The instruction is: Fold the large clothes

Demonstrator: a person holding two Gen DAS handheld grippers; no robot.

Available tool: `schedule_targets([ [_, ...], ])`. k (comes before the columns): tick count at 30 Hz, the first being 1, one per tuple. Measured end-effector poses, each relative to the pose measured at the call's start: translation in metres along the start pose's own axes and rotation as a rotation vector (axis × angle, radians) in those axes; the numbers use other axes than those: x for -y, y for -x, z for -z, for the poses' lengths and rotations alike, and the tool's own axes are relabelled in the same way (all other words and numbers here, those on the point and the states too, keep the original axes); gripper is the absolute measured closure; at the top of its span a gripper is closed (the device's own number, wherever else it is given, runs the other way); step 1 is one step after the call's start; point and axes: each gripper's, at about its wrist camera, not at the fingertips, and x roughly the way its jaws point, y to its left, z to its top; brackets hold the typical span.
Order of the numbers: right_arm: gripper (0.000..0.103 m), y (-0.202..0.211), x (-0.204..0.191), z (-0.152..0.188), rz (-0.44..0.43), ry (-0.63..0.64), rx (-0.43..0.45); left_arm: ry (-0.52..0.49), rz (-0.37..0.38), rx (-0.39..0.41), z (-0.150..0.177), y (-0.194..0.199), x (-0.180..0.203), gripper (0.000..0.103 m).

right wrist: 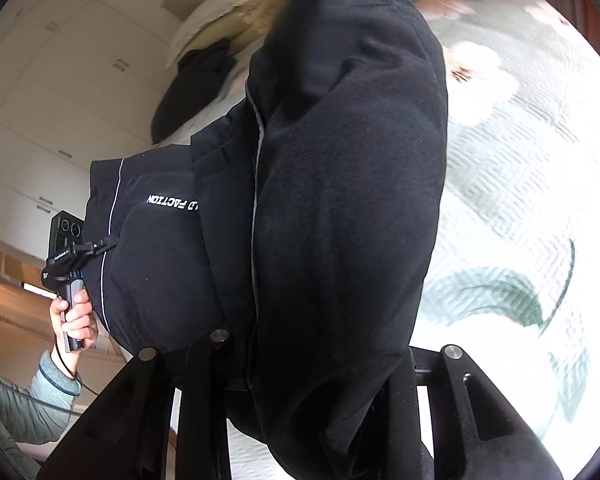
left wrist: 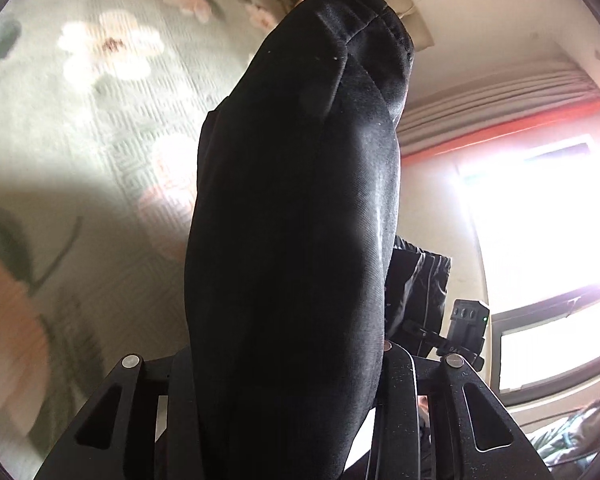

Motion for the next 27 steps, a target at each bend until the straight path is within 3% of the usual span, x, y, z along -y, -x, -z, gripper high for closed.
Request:
schedule_targets([
  [6,0.067,-0.008,-0.049,0.015,-0.013,-0.015,-0.024,-0.011,-0.008,0.009,0.020,0.076,-0.010,0.062],
  [8,0.067,-0.024,-0.062,0.023,-0.001,-0.023,-0.037,0.009,-0.017,0.002,0.028,0.100,-0.037,0.062],
  [12,0.067,-0.073,-0.081,0.044,0.015,-0.055,-0.062,0.027,-0.035,-0.038,0.039,0.111,-0.082,0.062],
  [15,0.067,-0.115,-0.067,0.062,0.063,-0.093,-0.089,0.056,-0.044,-0.077,0.045,0.106,-0.123,0.061],
  [17,0.061,-0.135,-0.058,0.069,0.159,-0.120,-0.054,0.080,-0.072,-0.093,0.049,0.100,-0.159,0.058],
  [19,0.058,-0.140,-0.046,0.069,0.181,-0.165,-0.030,0.181,-0.039,-0.096,0.053,0.094,-0.199,0.053],
  [22,0.043,-0.132,-0.025,0.070,0.231,-0.248,-0.009,0.296,0.018,-0.092,0.073,0.097,-0.249,0.048],
  [24,0.034,-0.122,-0.022,0.068,0.287,-0.271,-0.003,0.314,0.050,-0.095,0.078,0.105,-0.259,0.047],
  [27,0.031,-0.099,-0.035,0.064,0.365,-0.266,0.032,0.272,-0.003,-0.106,0.078,0.131,-0.253,0.047],
])
